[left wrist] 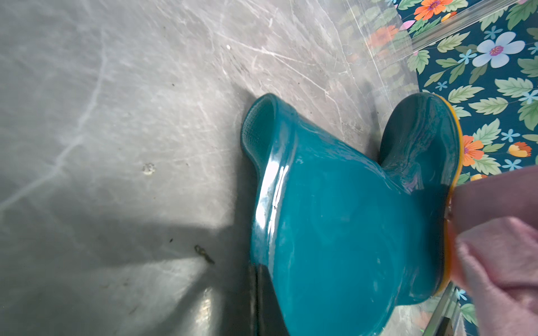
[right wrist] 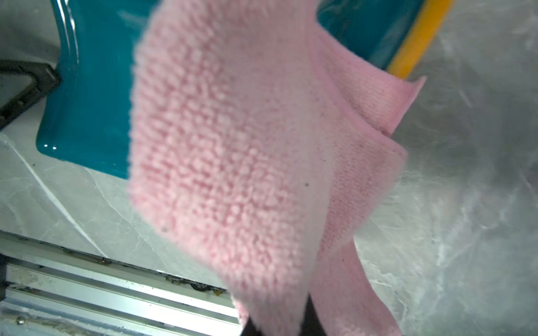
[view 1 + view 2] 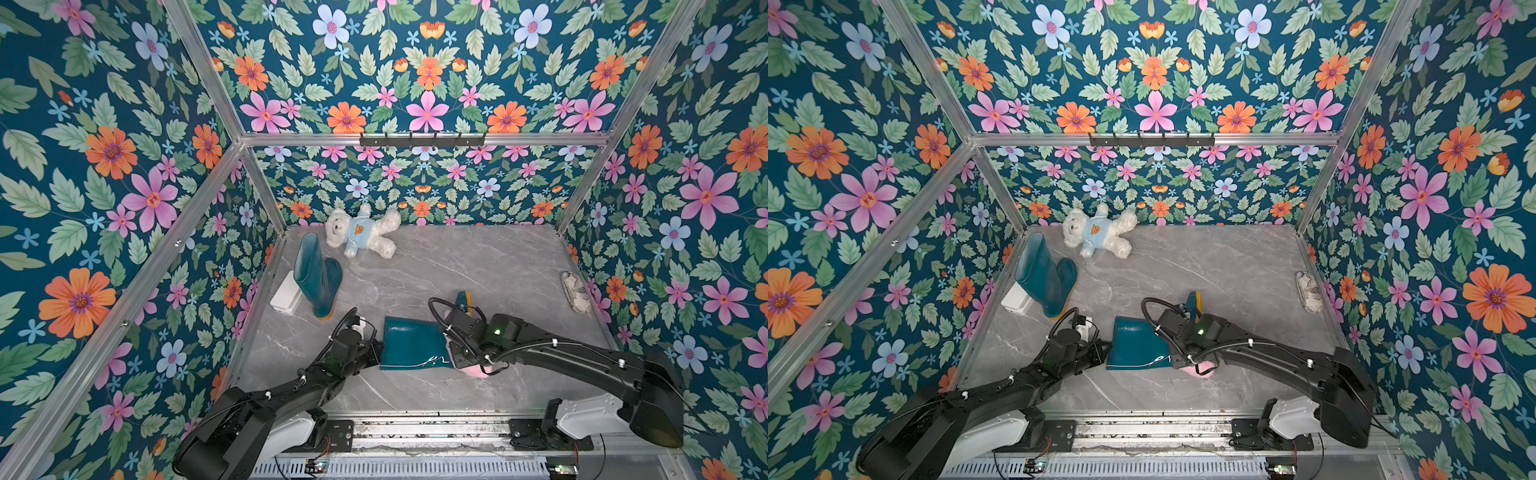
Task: Wipe the rubber boots with a cloth
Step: Wipe the dirt off the rubber boot.
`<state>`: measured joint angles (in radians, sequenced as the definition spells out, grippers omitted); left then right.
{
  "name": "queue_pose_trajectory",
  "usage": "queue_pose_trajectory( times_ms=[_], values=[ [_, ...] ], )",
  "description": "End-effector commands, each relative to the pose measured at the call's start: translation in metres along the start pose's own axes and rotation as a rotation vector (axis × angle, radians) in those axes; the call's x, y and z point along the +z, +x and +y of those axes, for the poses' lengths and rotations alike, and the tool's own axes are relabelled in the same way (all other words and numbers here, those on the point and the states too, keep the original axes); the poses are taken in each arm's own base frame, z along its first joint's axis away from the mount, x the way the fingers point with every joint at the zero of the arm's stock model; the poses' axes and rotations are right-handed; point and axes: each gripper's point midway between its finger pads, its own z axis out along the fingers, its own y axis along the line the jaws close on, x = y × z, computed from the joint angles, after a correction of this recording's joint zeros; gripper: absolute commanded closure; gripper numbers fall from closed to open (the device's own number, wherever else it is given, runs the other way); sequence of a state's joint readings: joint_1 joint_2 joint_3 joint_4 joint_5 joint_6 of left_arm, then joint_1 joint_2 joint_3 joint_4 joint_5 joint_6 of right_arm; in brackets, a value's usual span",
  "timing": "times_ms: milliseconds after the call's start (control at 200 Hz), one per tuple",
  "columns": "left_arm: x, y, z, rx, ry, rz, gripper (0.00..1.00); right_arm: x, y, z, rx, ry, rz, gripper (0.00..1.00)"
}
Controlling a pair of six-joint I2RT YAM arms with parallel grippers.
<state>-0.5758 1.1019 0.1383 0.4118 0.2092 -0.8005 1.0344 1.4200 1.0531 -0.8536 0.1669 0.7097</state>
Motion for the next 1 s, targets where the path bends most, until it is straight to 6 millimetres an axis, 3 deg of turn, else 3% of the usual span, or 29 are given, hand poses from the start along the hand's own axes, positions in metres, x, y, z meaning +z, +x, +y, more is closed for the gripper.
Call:
queue_pose_trajectory(
  times_ms=[0, 105, 335, 660, 680, 995],
  values=[
    [-0.001, -0.002, 0.006, 0.027, -0.038, -0.006, 1.00, 0.015, -0.003, 0.024, -0.059, -0.033, 0.016, 1.00],
    [-0.001, -0.001, 0.006, 0.032, -0.039, -0.001, 1.00, 0.026, -0.003, 0.029, -0.089, -0.023, 0.047, 1.00],
    [0.000, 0.003, 0.009, 0.024, -0.039, 0.010, 1.00, 0.031, -0.024, 0.009, -0.088, 0.021, 0.051, 1.00],
    [-0.001, 0.008, 0.015, 0.022, -0.053, 0.015, 1.00, 0.025, -0.079, -0.018, -0.071, 0.048, 0.002, 1.00],
    [-0.001, 0.008, 0.016, 0.023, -0.055, 0.017, 1.00, 0.034, -0.079, -0.021, -0.072, 0.062, 0.024, 1.00],
    [0.002, 0.009, 0.018, 0.031, -0.065, 0.027, 1.00, 0.039, -0.130, -0.051, -0.004, 0.073, -0.001, 1.00]
  ],
)
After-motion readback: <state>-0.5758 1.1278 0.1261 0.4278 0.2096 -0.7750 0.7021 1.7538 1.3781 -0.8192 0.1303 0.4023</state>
